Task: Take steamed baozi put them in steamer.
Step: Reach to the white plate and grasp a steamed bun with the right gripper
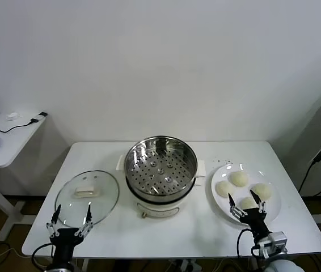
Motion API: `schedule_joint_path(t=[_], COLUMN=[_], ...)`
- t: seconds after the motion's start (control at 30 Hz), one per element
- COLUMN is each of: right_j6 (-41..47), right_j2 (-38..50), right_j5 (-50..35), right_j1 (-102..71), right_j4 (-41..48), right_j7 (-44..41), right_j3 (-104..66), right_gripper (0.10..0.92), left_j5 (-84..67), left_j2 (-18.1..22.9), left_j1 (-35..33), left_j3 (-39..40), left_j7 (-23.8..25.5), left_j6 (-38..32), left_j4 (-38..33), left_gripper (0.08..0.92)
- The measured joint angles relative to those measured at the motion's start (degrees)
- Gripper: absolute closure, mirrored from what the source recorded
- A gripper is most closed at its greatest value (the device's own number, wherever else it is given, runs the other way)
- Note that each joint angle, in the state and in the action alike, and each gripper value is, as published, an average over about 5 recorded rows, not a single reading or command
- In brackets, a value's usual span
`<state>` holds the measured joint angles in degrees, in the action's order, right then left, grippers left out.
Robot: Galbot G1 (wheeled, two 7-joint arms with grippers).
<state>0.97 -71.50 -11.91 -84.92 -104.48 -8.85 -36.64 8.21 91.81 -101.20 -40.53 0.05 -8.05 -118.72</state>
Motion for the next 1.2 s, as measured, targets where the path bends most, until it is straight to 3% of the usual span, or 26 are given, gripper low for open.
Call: schedule_joint_path(t=[0.3, 0.53, 0.73, 0.93, 1.2], right_j6=[3.47, 5.63, 5.73, 4.39, 1.95], right_j2=[12.73, 28.81, 37.40, 40.15, 36.65], right_j5=[1.72, 4.17, 8.29, 13.42, 17.94], right_j1=[6.45, 17.46, 34.16, 54.64, 76.74], right_j4=[3.31, 10.29, 17.85, 26.42, 39.21], right_j7=[-7.56, -20.13, -31.90, -42.02, -51.06], right_j3=[2.36, 10.42, 25.46, 45.02, 66.80], right_gripper=[0.203, 0.203, 0.203, 0.203, 0.203], left_j5=[0.44, 0.71, 0.71, 0.47, 0.15], left_j2=[-0.43, -0.62, -0.57, -0.79, -1.11], left_j1=[-0.55, -1.89, -2.47, -2.64, -2.53], left_j3=[0.42, 1.34, 1.68, 1.55, 1.44], left_j7=[-0.48, -1.10, -1.31, -1.43, -1.54], left_j6=[0.23, -0.11, -0.51, -0.56, -0.41], left_j4=[-0.43, -0.24, 0.25, 0.26, 0.74], left_gripper=[0.177, 0.177, 0.177, 0.177, 0.177])
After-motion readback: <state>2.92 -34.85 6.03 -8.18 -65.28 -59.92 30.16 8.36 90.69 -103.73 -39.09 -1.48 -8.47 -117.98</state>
